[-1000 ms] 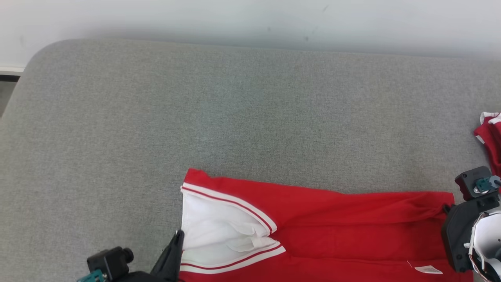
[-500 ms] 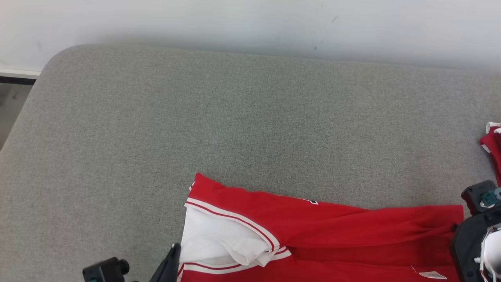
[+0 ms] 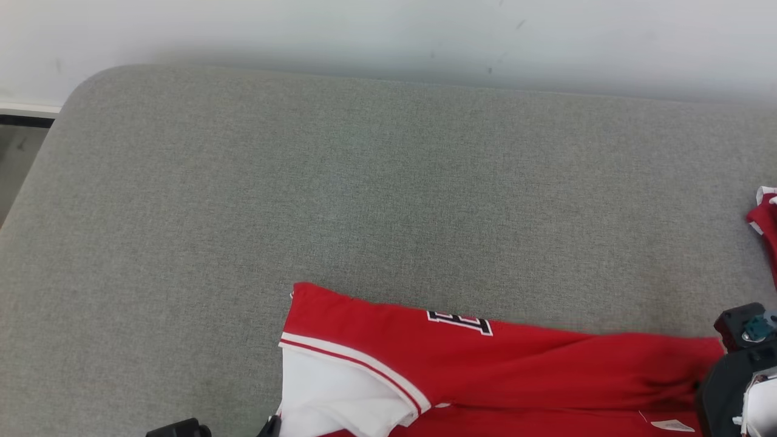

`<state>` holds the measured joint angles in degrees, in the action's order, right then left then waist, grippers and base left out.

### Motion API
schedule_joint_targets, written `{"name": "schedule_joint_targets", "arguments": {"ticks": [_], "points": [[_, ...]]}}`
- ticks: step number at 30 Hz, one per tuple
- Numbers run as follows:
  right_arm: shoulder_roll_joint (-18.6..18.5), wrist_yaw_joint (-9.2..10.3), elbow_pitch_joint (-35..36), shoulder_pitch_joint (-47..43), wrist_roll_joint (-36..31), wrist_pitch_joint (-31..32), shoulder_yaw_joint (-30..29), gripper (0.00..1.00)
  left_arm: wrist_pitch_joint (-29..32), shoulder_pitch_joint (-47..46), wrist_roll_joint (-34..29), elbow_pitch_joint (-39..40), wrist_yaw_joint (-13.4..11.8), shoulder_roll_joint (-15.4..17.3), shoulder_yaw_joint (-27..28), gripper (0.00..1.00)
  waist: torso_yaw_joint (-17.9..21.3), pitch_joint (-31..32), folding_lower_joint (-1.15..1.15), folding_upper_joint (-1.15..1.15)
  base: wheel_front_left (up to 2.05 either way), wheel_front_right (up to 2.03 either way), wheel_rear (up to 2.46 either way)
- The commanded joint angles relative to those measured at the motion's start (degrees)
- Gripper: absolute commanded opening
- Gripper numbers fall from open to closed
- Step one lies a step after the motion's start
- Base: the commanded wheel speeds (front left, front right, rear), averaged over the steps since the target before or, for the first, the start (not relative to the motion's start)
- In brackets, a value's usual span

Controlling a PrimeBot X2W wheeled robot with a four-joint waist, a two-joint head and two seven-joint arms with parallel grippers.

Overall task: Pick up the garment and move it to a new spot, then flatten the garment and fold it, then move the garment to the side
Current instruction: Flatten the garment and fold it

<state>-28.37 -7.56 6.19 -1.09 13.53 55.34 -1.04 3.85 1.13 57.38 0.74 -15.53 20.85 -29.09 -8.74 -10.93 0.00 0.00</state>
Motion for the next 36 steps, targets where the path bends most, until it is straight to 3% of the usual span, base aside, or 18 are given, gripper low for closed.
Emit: {"name": "schedule_joint_targets", "arguments": {"ticks": [1,10,17,27,33,36], "points": [[1.37,0.13,0.69,-0.69,-0.31,0.50,-0.74,1.00,-0.84,-0.76,-0.79,-1.18,-0.38,-0.10,0.17,1.00,-0.05,0.01,0.00,0.00,0.00,0.00,0.00],[5.65,0.13,5.27,-2.54,-0.27,0.01,-5.16,1.00,-2.92,-2.73,-3.41,-3.73,-0.12,0.62,0.09,1.00,0.19,0.33,0.00,0.00,0.00,0.00,0.00],[13.31,0.13,10.40,-4.10,1.11,-5.87,-10.87,1.00,-15.15,-6.97,-12.00,-3.16,2.94,2.29,0.65,1.00,-0.08,1.11,0.00,0.00,0.00,0.00,0.00],[23.72,0.13,7.90,-3.88,1.89,-22.74,-12.57,1.00,-19.04,-10.36,-23.16,-1.32,6.00,-2.23,5.18,1.00,0.48,3.43,0.00,0.00,0.00,0.00,0.00],[25.45,0.13,0.65,-2.27,2.99,-35.29,-11.72,1.00,-19.05,-8.22,-29.80,-1.60,9.41,-5.95,8.68,1.00,1.61,5.44,0.00,0.00,0.00,0.00,0.00],[25.53,0.12,-3.24,-1.61,3.70,-41.10,-9.31,1.00,-19.06,-7.27,-33.38,-2.65,10.34,-6.29,10.03,1.00,2.63,6.41,0.00,0.00,0.00,0.00,0.00]]}}
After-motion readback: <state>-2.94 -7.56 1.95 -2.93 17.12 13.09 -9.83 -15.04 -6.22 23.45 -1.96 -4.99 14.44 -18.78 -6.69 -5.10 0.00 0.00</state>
